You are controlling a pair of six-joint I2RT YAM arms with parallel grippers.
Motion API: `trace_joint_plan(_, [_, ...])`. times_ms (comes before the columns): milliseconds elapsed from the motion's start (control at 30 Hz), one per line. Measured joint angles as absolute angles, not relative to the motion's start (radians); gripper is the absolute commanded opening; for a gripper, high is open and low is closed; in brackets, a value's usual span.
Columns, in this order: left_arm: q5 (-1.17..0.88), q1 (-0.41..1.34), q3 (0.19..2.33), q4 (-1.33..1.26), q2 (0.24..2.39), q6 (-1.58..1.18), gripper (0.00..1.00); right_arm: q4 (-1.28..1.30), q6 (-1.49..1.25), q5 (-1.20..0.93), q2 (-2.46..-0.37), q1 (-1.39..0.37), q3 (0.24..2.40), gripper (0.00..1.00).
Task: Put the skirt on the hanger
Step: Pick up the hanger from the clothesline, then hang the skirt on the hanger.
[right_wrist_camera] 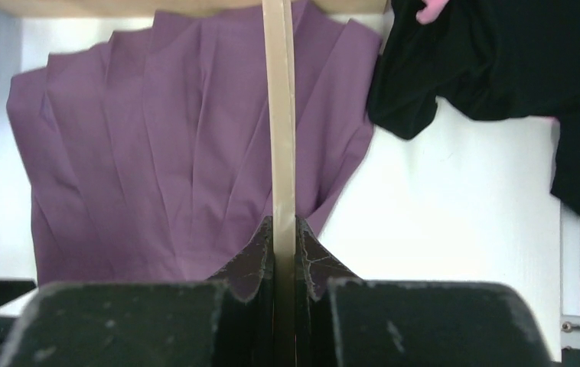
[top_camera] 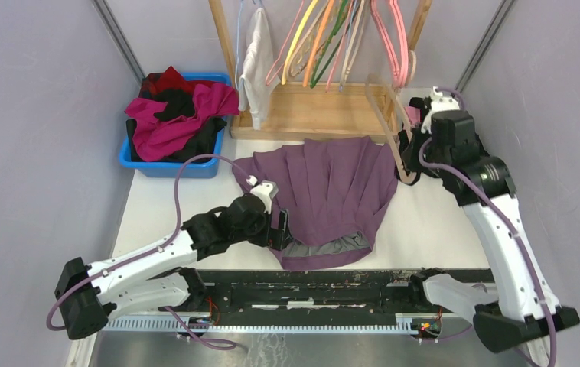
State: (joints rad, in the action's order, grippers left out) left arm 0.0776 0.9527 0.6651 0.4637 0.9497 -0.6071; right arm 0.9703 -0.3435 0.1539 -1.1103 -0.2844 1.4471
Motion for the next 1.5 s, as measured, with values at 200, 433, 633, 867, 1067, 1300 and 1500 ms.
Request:
trace_joint_plan(200, [0.069, 1.001, 0.669, 0.486, 1.023, -0.597, 0.99, 1.042, -0.355, 0.057, -0.899, -0.284, 1.315, 0.01])
trace_joint_plan(433, [0.105, 1.114, 0.712, 0.522, 1.169, -0.597, 0.97, 1.19, -0.371, -0.064, -0.673, -0.286, 1.242, 0.01])
trace_joint_plan(633, [0.216, 1.172, 0.781, 0.598, 1.275, -0.597, 0.46, 1.319, -0.38, -0.157, -0.533, -0.286, 1.22, 0.01])
trace_joint_plan(867, [0.322, 1.174, 0.921, 0.661, 1.39, -0.589, 0.1, 1.47, -0.377, -0.29, -0.448, -0.286, 1.221, 0.01])
trace_joint_plan(1067, [0.35, 1.145, 1.055, 0.688, 1.474, -0.574, 0.11, 1.563, -0.364, -0.385, -0.402, -0.286, 1.23, 0.01])
trace_joint_plan(1300, [0.356, 1.046, 1.232, 0.709, 1.544, -0.521, 0.12, 1.6, -0.358, -0.437, -0.345, -0.286, 1.301, 0.01])
trace_joint_plan(1500, [0.341, 0.961, 1.316, 0.717, 1.595, -0.47, 0.11, 1.6, -0.357, -0.458, -0.321, -0.286, 1.346, 0.01])
